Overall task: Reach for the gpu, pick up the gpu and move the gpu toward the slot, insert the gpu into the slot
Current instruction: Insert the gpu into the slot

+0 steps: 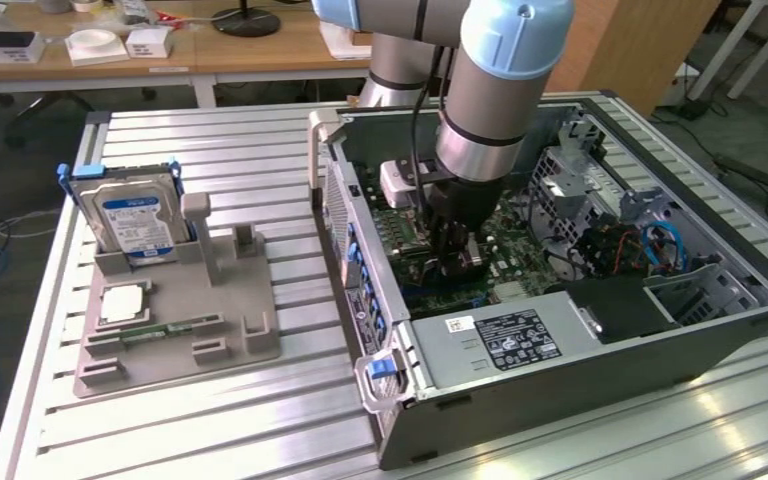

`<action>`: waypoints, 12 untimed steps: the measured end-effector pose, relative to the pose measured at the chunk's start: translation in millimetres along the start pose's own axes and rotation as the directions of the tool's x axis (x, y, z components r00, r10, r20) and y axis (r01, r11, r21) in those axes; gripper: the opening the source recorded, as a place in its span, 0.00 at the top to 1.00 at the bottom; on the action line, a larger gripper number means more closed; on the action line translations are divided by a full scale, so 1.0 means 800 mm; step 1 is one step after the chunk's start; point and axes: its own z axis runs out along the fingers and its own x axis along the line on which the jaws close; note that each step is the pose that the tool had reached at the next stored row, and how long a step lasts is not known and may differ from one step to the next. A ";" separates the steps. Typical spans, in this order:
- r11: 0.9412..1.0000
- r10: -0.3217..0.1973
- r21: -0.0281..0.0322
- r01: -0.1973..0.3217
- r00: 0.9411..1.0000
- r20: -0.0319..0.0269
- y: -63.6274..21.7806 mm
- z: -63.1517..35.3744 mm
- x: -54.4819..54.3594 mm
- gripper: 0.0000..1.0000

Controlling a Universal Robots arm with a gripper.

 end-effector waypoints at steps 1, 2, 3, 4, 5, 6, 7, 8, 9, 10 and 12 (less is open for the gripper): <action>1.000 0.000 0.000 0.000 1.000 0.000 0.000 0.000 0.000 0.67; 1.000 0.000 0.000 0.000 1.000 0.000 0.000 0.000 0.000 0.67; 1.000 0.000 0.000 0.000 1.000 0.000 0.000 0.000 0.000 0.67; 1.000 0.000 0.000 0.000 1.000 -0.001 0.000 0.000 0.000 0.69; 1.000 0.000 0.000 0.000 1.000 -0.001 0.000 0.000 0.000 0.69; 1.000 0.000 0.000 0.000 1.000 -0.001 0.000 0.000 0.000 0.74; 1.000 0.000 0.000 0.000 1.000 0.000 0.000 0.000 0.000 0.74; 1.000 0.000 0.000 0.000 1.000 0.000 0.000 0.000 0.000 0.74; 1.000 0.000 0.000 0.000 1.000 0.000 0.000 0.000 0.000 0.74; 1.000 0.000 0.000 0.000 1.000 0.000 0.000 0.000 0.000 0.74; 1.000 0.000 0.000 0.000 1.000 0.000 0.000 0.000 0.000 0.74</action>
